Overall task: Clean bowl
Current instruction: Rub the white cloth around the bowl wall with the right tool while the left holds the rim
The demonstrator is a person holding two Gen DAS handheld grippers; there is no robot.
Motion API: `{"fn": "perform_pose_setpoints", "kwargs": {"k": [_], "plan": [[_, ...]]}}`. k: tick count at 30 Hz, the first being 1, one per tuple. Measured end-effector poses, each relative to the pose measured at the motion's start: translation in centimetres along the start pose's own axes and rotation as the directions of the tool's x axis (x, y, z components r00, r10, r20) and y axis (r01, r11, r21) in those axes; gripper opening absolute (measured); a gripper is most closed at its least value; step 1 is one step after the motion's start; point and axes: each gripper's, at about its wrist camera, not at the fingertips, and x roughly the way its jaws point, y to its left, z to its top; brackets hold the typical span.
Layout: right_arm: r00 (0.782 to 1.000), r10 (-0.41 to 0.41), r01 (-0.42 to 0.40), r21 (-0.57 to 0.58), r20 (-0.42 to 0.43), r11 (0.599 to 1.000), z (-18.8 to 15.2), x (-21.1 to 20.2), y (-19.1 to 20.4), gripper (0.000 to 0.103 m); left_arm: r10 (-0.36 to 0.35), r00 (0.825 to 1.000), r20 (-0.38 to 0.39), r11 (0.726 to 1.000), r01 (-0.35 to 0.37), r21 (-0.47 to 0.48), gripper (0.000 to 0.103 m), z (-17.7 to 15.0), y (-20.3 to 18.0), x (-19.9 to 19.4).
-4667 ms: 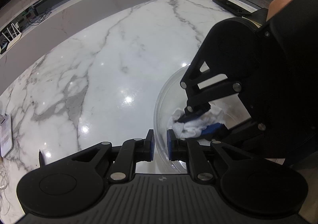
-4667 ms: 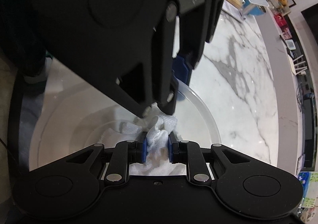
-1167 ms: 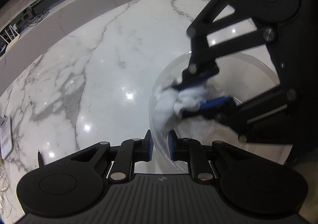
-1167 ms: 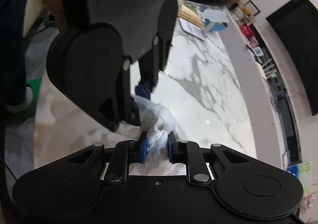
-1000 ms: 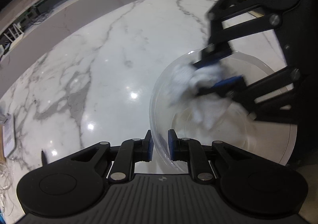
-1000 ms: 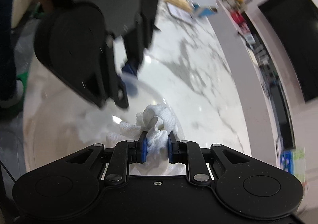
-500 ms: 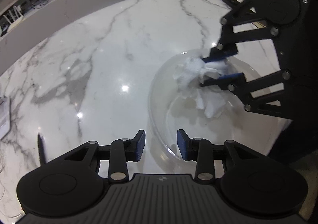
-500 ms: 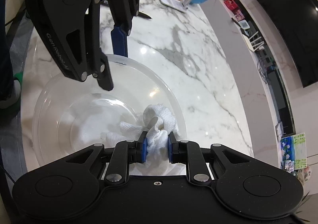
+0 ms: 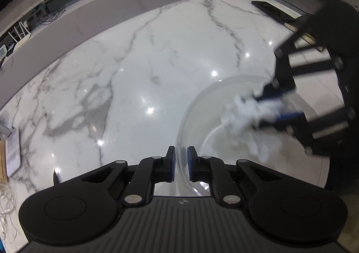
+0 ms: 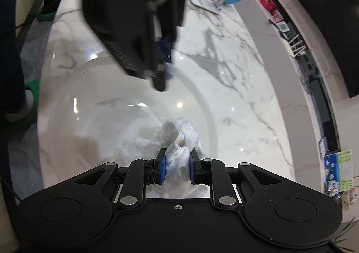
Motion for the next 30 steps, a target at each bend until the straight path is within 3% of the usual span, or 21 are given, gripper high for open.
{"fn": "perform_pose_setpoints", "kwargs": {"k": [12, 17, 25, 30], "plan": [[0.990, 0.127, -0.129, 0.033, 0.055, 0.991, 1.5, -0.3, 2.0, 0.017, -0.033, 0.999, 0.012, 0.999, 0.033, 0.000, 0.011, 0.4, -0.2, 0.3], [0.979, 0.200, -0.201, 0.053, 0.031, 0.978, 2.0, -0.4, 1.9, 0.017, -0.035, 0.999, 0.007, 0.999, 0.035, 0.007, 0.011, 0.3, -0.3, 0.4], [0.990, 0.128, -0.127, 0.014, -0.051, 0.992, 1.2, -0.9, 2.3, 0.017, -0.021, 1.000, -0.008, 1.000, 0.021, 0.017, 0.011, 0.1, -0.5, 0.5], [0.999, -0.014, 0.012, -0.030, -0.049, 0.999, 0.6, -1.2, 2.8, 0.017, -0.028, 1.000, -0.008, 0.999, 0.028, 0.015, 0.010, 0.1, -0.5, 0.5]]}}
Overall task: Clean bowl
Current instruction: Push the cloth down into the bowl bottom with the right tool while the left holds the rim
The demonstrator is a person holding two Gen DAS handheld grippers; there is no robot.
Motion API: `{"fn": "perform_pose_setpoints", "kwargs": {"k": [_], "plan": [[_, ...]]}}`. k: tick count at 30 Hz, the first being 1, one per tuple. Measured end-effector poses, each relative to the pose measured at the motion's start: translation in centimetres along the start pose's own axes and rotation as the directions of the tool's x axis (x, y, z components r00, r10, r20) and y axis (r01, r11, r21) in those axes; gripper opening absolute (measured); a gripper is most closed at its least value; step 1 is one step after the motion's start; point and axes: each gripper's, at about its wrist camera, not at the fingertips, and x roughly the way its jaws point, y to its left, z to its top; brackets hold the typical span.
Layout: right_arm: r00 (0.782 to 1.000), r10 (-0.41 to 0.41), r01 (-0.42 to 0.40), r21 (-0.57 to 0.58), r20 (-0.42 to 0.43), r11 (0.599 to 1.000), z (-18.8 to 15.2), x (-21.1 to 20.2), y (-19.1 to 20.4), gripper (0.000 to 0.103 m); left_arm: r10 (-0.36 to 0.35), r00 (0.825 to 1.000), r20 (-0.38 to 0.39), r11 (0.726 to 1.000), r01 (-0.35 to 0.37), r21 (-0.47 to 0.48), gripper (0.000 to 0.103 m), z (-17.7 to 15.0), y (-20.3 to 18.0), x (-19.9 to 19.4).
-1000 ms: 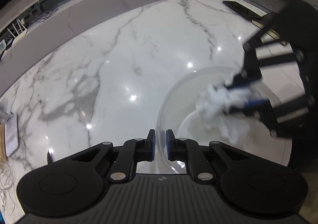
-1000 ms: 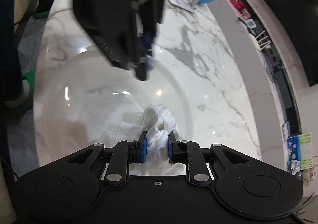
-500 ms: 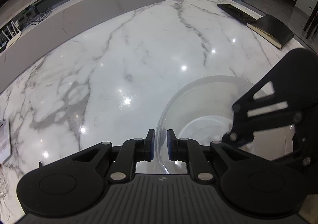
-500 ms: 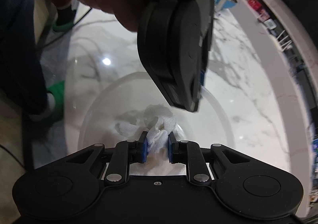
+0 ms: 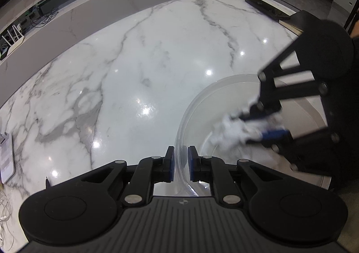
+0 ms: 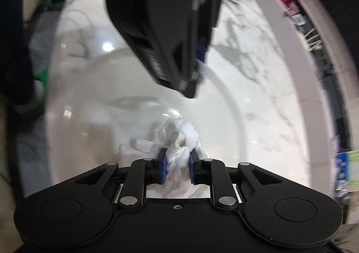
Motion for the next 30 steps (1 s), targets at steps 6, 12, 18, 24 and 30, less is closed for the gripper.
{"fn": "perform_pose_setpoints", "kwargs": {"k": [6, 12, 18, 24, 30], "plan": [[0.995, -0.071, 0.073, -0.025, 0.067, 0.997, -0.4, -0.7, 0.6, 0.017, -0.011, 1.000, -0.003, 1.000, 0.011, 0.000, 0.010, 0.0, 0.0, 0.0], [0.986, -0.089, 0.099, -0.067, 0.139, 0.993, -0.7, -1.6, 1.6, 0.016, -0.011, 1.000, -0.001, 1.000, 0.011, -0.001, 0.010, 0.0, 0.0, 0.0], [0.986, -0.064, 0.073, -0.057, 0.153, 0.996, -0.8, -2.6, 1.6, 0.016, -0.012, 1.000, -0.001, 1.000, 0.012, -0.002, 0.010, -0.1, 0.0, 0.1], [0.990, -0.089, 0.094, -0.047, 0.108, 0.994, -1.4, -1.9, 0.8, 0.016, -0.009, 1.000, -0.001, 1.000, 0.009, 0.000, 0.010, -0.1, 0.0, 0.1], [0.995, -0.100, 0.101, -0.052, 0.017, 0.993, -2.7, -2.6, 1.0, 0.016, 0.001, 1.000, -0.003, 1.000, -0.001, 0.012, 0.010, 0.1, -0.3, 0.1]]}}
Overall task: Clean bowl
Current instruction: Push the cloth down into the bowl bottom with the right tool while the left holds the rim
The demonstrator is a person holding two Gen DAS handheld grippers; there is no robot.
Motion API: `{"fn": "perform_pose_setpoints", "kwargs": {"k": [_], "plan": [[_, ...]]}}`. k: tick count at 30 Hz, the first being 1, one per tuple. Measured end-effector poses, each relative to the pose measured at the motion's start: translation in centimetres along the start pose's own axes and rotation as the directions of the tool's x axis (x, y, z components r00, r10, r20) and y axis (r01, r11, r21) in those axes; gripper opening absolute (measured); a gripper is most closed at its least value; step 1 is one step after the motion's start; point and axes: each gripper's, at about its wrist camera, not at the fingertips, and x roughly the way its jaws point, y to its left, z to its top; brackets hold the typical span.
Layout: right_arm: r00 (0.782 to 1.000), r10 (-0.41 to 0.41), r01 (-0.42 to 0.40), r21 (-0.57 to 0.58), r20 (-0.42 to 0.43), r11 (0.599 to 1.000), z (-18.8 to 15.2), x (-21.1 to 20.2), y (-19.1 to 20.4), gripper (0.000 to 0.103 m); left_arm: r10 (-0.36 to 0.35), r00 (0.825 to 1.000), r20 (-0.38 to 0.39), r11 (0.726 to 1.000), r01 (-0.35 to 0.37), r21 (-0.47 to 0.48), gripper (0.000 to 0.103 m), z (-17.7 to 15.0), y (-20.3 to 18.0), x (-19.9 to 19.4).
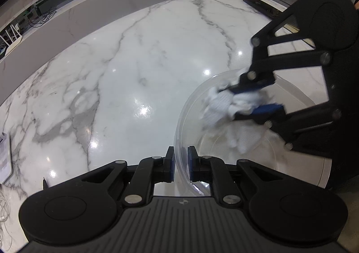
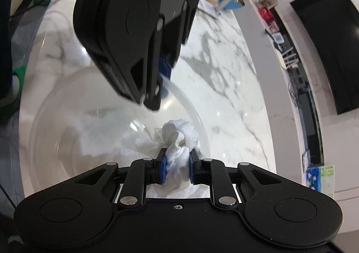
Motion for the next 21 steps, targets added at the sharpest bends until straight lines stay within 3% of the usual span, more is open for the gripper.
{"fn": "perform_pose_setpoints", "kwargs": {"k": [9, 13, 21], "plan": [[0.992, 0.067, -0.065, 0.019, -0.110, 0.998, 0.8, 1.4, -1.6, 0.017, 0.001, 1.000, 0.002, 1.000, -0.001, 0.005, 0.010, -0.1, -0.3, -0.1], [0.976, 0.172, -0.160, 0.096, -0.131, 0.982, 1.2, 2.2, -2.4, 0.017, -0.003, 1.000, 0.002, 1.000, 0.003, -0.003, 0.010, -0.1, -0.2, -0.2], [0.958, 0.249, -0.235, 0.106, -0.145, 0.966, 1.5, 2.7, -2.2, 0.017, -0.011, 1.000, 0.001, 1.000, 0.011, -0.009, 0.010, 0.0, -0.3, -0.2]]}}
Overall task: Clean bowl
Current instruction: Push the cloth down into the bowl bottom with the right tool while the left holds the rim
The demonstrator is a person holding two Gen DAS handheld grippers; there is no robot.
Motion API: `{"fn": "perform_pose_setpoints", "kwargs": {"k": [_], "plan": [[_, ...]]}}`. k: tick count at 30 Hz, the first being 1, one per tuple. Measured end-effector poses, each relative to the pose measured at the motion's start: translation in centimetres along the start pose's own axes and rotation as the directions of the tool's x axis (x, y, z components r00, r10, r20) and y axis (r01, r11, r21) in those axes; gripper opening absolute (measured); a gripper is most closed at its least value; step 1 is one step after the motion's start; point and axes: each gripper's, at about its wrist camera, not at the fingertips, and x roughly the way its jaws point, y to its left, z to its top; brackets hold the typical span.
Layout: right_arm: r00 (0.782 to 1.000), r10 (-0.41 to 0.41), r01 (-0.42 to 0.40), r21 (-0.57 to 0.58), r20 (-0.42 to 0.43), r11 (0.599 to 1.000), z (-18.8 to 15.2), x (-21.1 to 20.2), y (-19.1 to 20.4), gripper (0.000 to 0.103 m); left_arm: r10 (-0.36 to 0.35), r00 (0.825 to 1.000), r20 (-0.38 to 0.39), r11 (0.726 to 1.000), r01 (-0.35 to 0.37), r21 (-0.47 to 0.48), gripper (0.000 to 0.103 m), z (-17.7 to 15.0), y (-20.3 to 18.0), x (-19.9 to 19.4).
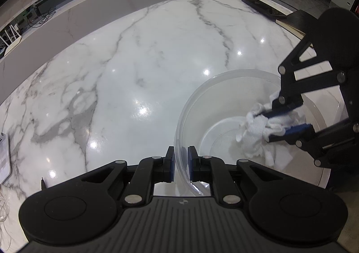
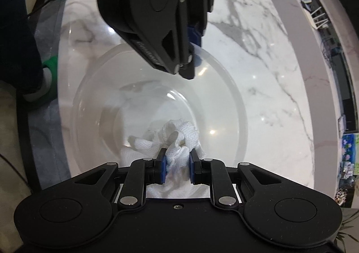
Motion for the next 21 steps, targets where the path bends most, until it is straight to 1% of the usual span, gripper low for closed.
{"fn": "perform_pose_setpoints", "kwargs": {"k": [4, 14, 19, 21], "plan": [[0.999, 0.038, -0.038, 0.008, 0.006, 0.999, 0.3, 0.0, -0.2, 0.017, 0.000, 1.000, -0.001, 1.000, 0.000, 0.002, 0.010, 0.0, 0.0, 0.1], [0.991, 0.100, -0.104, 0.046, 0.083, 0.993, 2.1, 0.6, -0.1, 0.017, -0.005, 1.000, -0.006, 1.000, 0.005, -0.001, 0.010, 0.0, 0.1, 0.3], [0.981, 0.169, -0.176, 0.070, 0.096, 0.982, 2.8, 0.8, -0.7, 0.017, -0.010, 1.000, -0.007, 1.000, 0.010, 0.000, 0.010, 0.0, 0.1, 0.3], [0.976, 0.200, -0.206, 0.074, 0.089, 0.976, 3.1, 0.9, -1.0, 0.017, -0.010, 1.000, -0.009, 1.000, 0.010, -0.001, 0.010, 0.0, 0.1, 0.3]]}}
